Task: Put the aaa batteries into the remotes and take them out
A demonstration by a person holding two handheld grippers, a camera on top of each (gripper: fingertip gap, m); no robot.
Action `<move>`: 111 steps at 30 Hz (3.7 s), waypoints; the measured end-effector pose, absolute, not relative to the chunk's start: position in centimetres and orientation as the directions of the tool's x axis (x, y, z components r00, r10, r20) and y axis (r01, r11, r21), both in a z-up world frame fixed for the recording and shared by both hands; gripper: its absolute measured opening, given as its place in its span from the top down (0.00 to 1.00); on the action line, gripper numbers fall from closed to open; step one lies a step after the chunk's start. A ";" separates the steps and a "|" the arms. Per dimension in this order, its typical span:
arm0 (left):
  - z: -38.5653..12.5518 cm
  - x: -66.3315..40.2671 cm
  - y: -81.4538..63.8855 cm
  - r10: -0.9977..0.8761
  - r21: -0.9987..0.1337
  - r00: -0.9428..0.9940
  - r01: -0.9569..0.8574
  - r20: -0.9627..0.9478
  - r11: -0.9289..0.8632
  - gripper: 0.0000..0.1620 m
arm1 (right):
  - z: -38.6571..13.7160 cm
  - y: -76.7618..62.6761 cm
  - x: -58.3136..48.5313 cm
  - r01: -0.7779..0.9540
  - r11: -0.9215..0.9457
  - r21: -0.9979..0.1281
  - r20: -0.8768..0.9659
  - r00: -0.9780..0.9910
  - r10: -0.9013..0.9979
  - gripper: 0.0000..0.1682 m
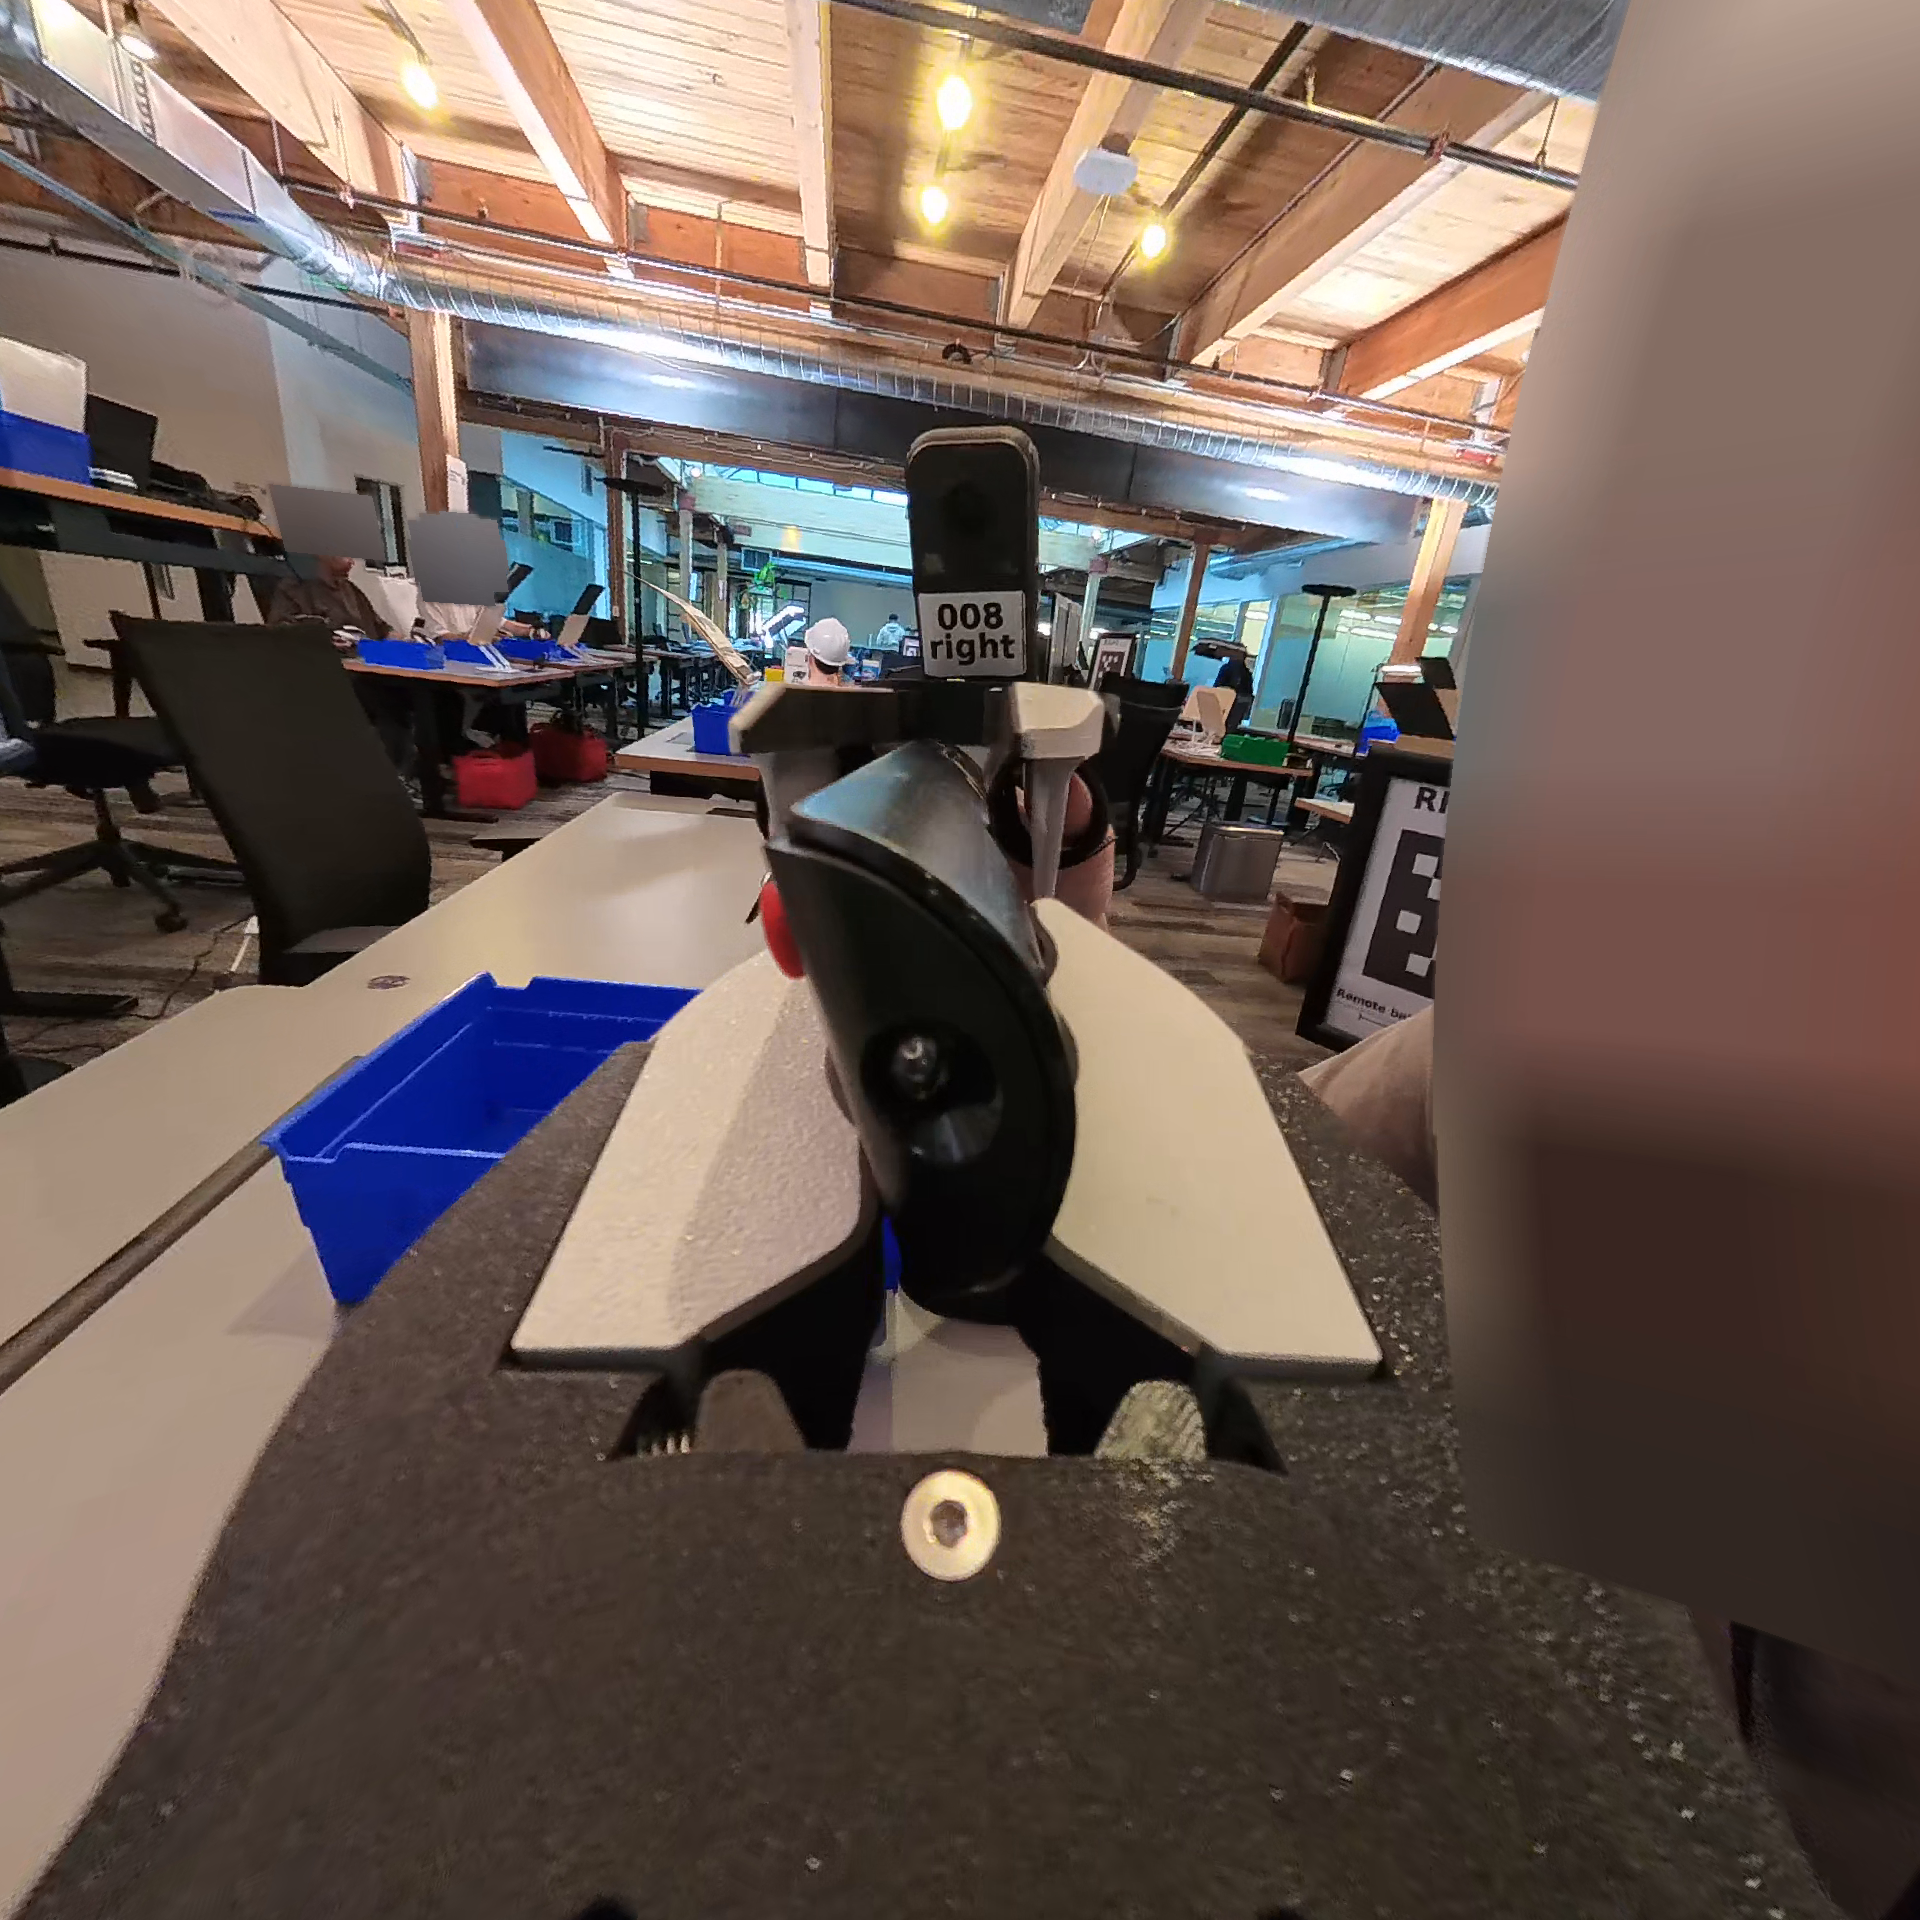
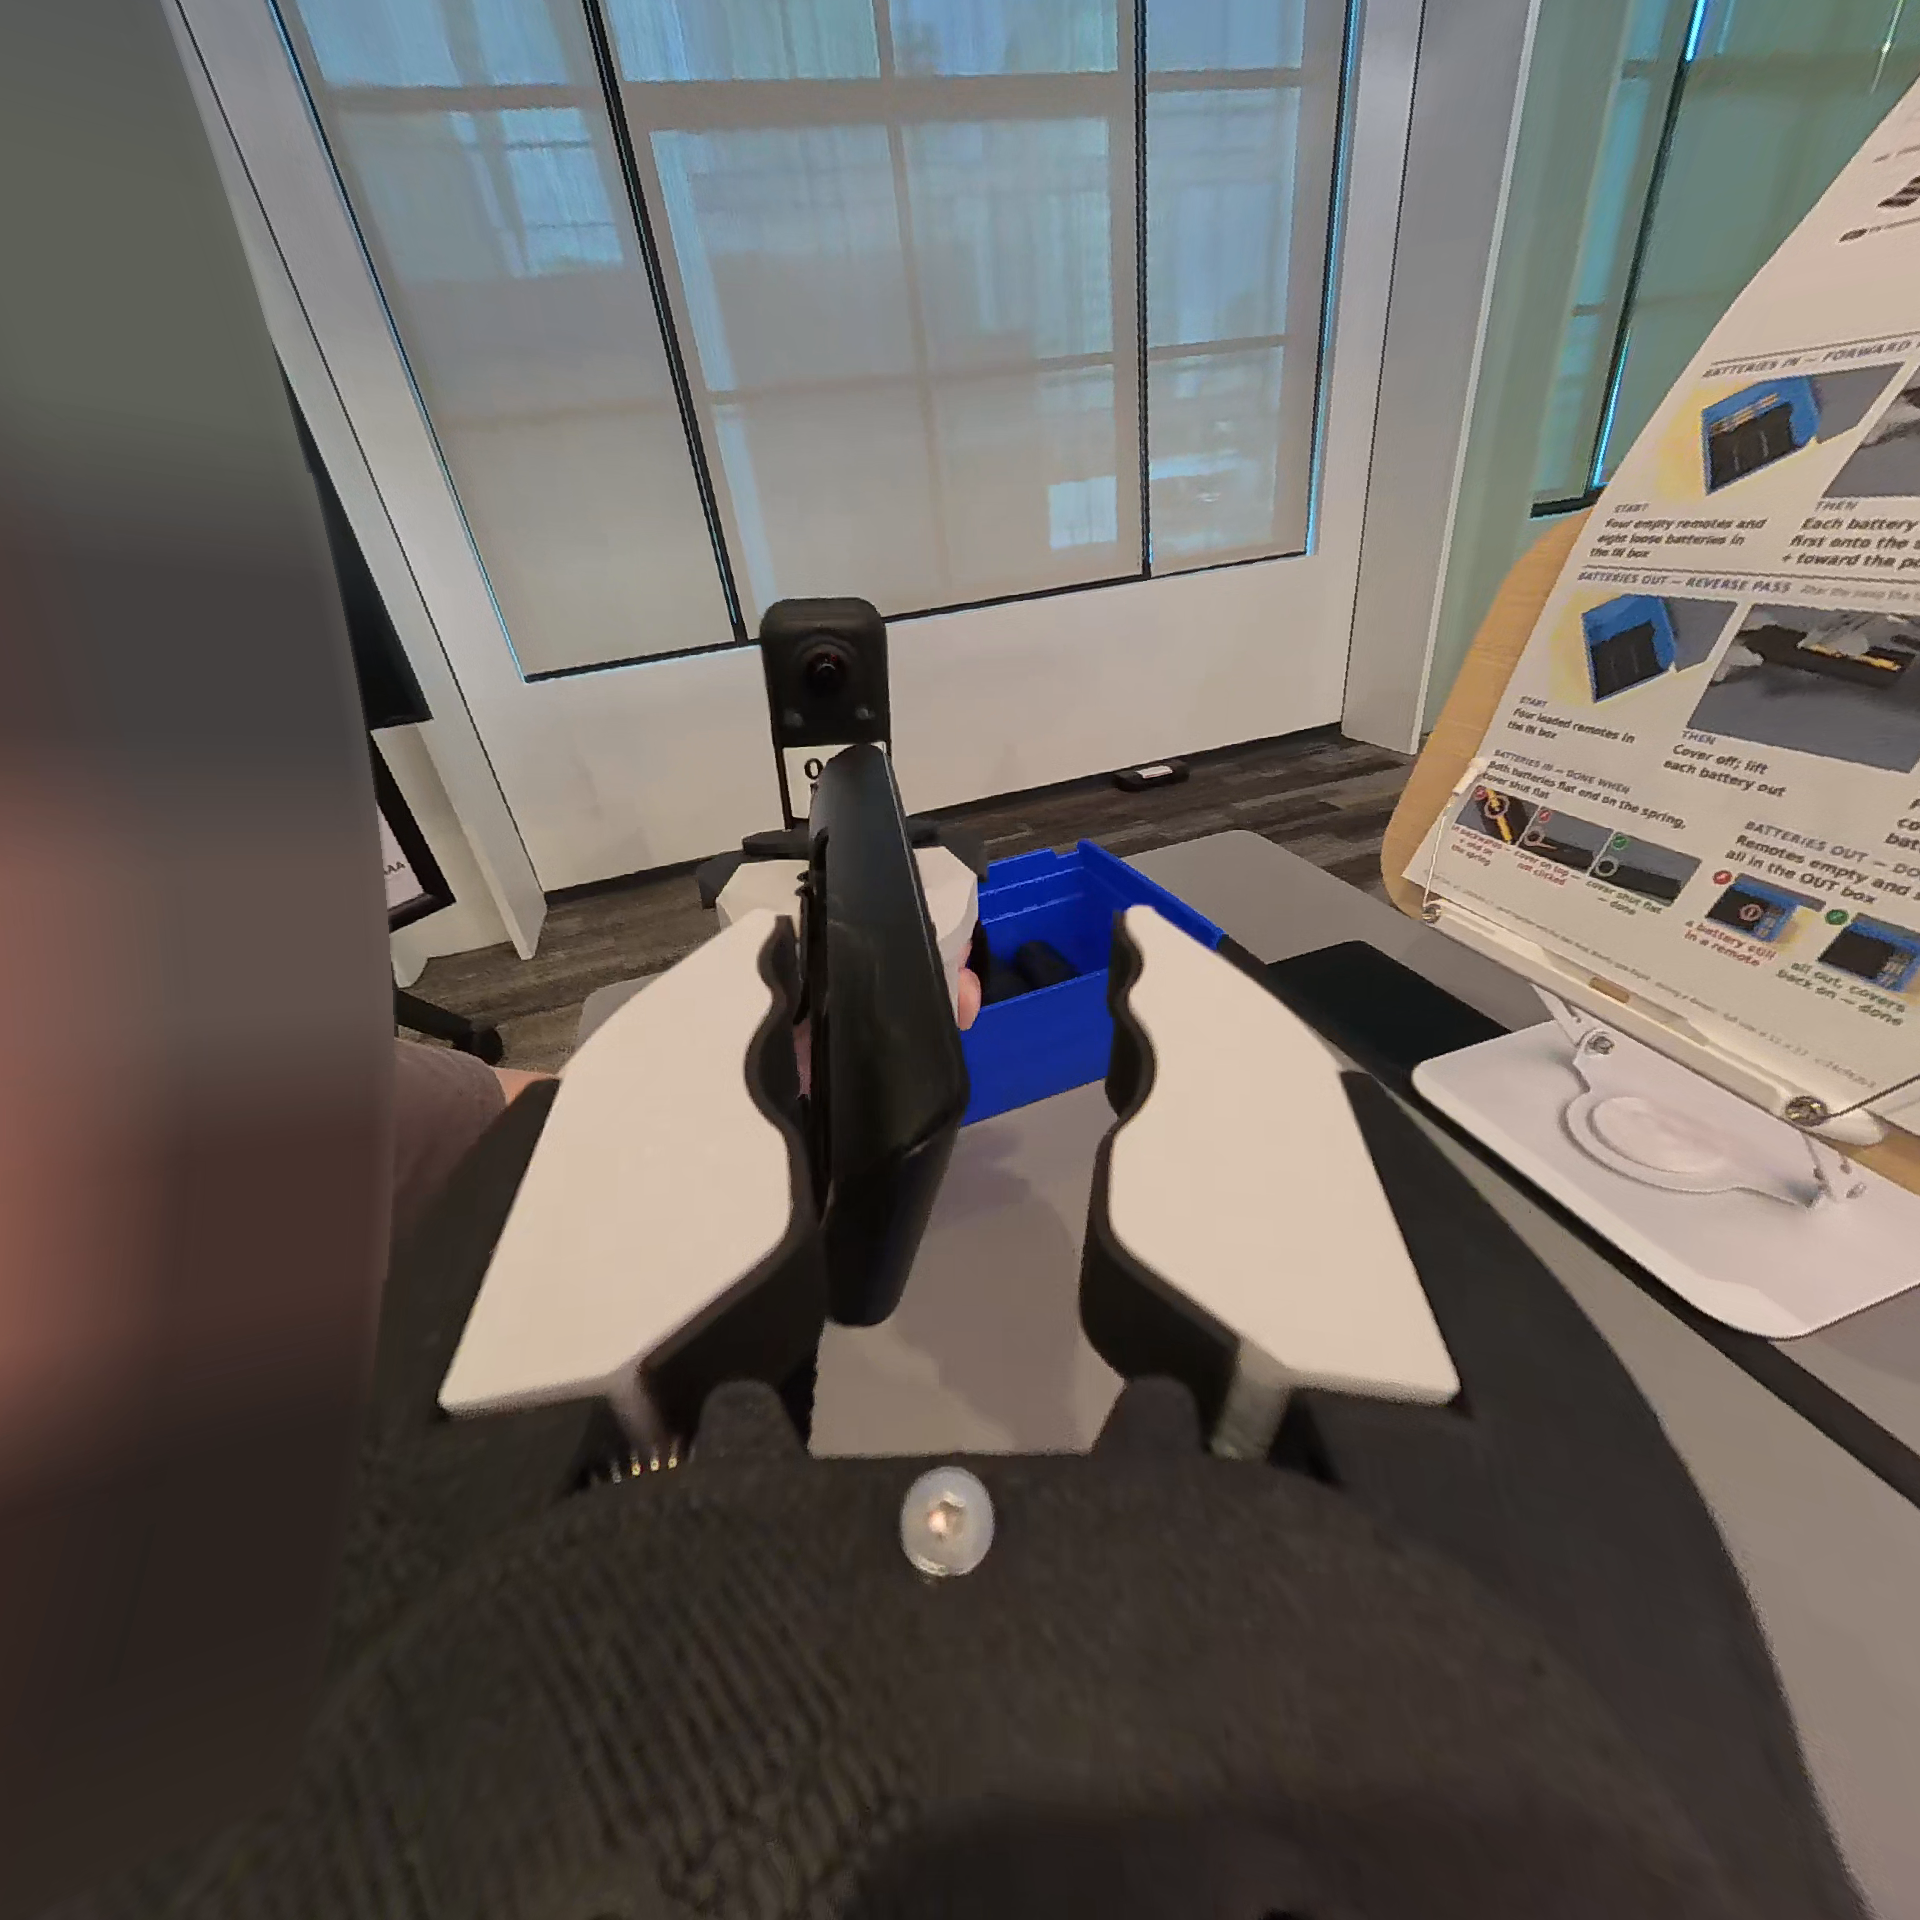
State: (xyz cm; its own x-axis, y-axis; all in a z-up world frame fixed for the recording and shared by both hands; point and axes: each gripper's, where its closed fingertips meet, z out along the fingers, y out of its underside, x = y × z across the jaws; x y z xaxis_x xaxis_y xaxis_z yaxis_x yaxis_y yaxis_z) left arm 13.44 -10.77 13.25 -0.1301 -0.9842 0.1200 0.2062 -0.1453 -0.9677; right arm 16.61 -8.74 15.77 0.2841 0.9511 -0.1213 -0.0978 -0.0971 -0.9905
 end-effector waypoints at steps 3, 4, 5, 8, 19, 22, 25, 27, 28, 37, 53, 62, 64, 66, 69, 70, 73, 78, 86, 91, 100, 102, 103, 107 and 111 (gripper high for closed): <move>12.9 13.6 -10.3 -0.990 -0.973 -0.091 0.195 0.107 -0.123 0.85 | 15.1 -8.2 16.2 -0.079 -0.117 -0.990 -0.136 0.309 0.941 0.64; 12.7 13.7 -10.0 -0.994 -0.978 -0.055 0.186 0.091 -0.099 0.85 | 14.7 -7.9 15.9 -0.068 -0.114 -0.991 -0.130 0.332 0.934 0.63; 12.5 13.9 -9.8 -0.998 -0.983 -0.016 0.172 0.066 -0.067 0.85 | 14.2 -7.6 15.6 -0.048 -0.106 -0.993 -0.116 0.350 0.929 0.62; 12.2 14.0 -9.2 -0.996 -0.990 0.085 0.142 -0.014 0.026 0.85 | 12.6 -5.8 15.2 0.020 -0.071 -0.997 -0.054 0.463 0.885 0.53; 12.7 14.0 -9.5 -0.991 -0.985 0.117 0.153 -0.061 0.078 0.85 | 12.4 -5.3 14.4 -0.088 -0.177 -0.980 -0.198 0.439 0.876 0.42; 12.9 13.7 -10.0 -0.996 -0.986 0.066 0.156 -0.052 0.062 0.85 | 12.8 -7.4 13.6 -0.110 -0.255 -0.961 -0.274 0.242 0.931 0.63; 13.0 13.4 -10.4 -0.997 -0.989 0.029 0.132 -0.066 0.069 0.85 | 12.9 -8.6 13.2 -0.093 -0.286 -0.954 -0.297 0.144 0.944 0.72; 12.5 13.4 -10.5 -0.996 -0.993 0.024 0.079 -0.091 0.092 0.85 | 12.8 -8.8 13.3 -0.074 -0.289 -0.954 -0.297 0.132 0.946 0.74; 12.3 13.5 -10.6 -0.994 -0.993 0.027 0.054 -0.107 0.108 0.85 | 12.8 -8.8 13.4 -0.071 -0.287 -0.955 -0.294 0.138 0.946 0.73; 11.9 13.6 -9.9 -0.985 -0.989 0.091 0.013 -0.145 0.146 0.87 | 12.4 -7.3 13.8 -0.095 -0.336 -0.937 -0.348 0.178 0.921 0.67; 12.1 13.8 -8.7 -0.958 -0.978 0.219 0.057 -0.183 0.200 0.87 | 13.0 -4.5 14.6 -0.173 -0.108 -0.979 -0.181 0.491 0.852 0.43; 11.7 14.2 -8.8 -0.940 -0.968 0.242 0.019 -0.240 0.251 0.87 | 12.6 -4.3 14.6 -0.165 -0.134 -0.977 -0.198 0.484 0.853 0.36; 11.5 14.3 -8.8 -0.937 -0.966 0.248 0.016 -0.246 0.258 0.87 | 12.5 -4.2 14.7 -0.158 -0.131 -0.979 -0.192 0.483 0.854 0.36; 11.4 14.3 -8.7 -0.937 -0.967 0.250 0.016 -0.244 0.256 0.87 | 12.4 -4.2 14.7 -0.150 -0.129 -0.980 -0.186 0.485 0.854 0.36; 11.4 14.4 -8.8 -0.929 -0.961 0.260 0.019 -0.263 0.278 0.87 | 12.4 -4.2 14.8 -0.136 -0.117 -0.984 -0.169 0.484 0.858 0.37; 11.3 14.5 -8.8 -0.931 -0.962 0.257 0.023 -0.258 0.273 0.87 | 12.4 -4.2 14.8 -0.132 -0.109 -0.985 -0.160 0.490 0.857 0.37; 11.4 14.4 -8.9 -0.925 -0.955 0.256 0.021 -0.282 0.296 0.87 | 12.6 -4.4 14.8 -0.122 -0.089 -0.989 -0.137 0.490 0.861 0.38; 11.6 14.4 -9.3 -0.927 -0.951 0.241 0.038 -0.289 0.307 0.87 | 12.9 -4.9 14.9 -0.108 -0.063 -0.992 -0.108 0.489 0.866 0.40; 11.7 14.5 -9.4 -0.923 -0.948 0.241 0.035 -0.300 0.317 0.87 | 13.0 -5.3 15.0 -0.097 -0.100 -0.990 -0.133 0.440 0.888 0.46; 11.5 14.9 -9.9 -0.962 -0.967 0.160 0.092 -0.220 0.237 0.88 | 12.7 -5.6 14.0 -0.123 -0.147 -0.982 -0.184 0.393 0.901 0.39; 12.1 14.6 -10.7 -0.959 -0.956 0.133 0.125 -0.249 0.265 0.87 | 13.0 -7.3 13.1 -0.155 -0.176 -0.972 -0.210 0.241 0.948 0.54; 12.1 14.7 -10.7 -0.958 -0.956 0.135 0.121 -0.251 0.267 0.87 | 13.0 -7.3 13.1 -0.158 -0.179 -0.971 -0.213 0.236 0.948 0.54; 12.1 14.7 -10.7 -0.957 -0.955 0.137 0.120 -0.254 0.271 0.87 | 13.0 -7.3 13.1 -0.158 -0.179 -0.971 -0.213 0.233 0.949 0.54; 12.4 14.7 -11.2 -0.958 -0.948 0.126 0.161 -0.258 0.276 0.87 | 13.3 -8.0 12.9 -0.169 -0.196 -0.966 -0.226 0.186 0.956 0.56; 12.4 14.8 -11.3 -0.963 -0.945 0.117 0.194 -0.243 0.262 0.87 | 13.6 -8.2 13.0 -0.159 -0.133 -0.978 -0.165 0.208 0.964 0.60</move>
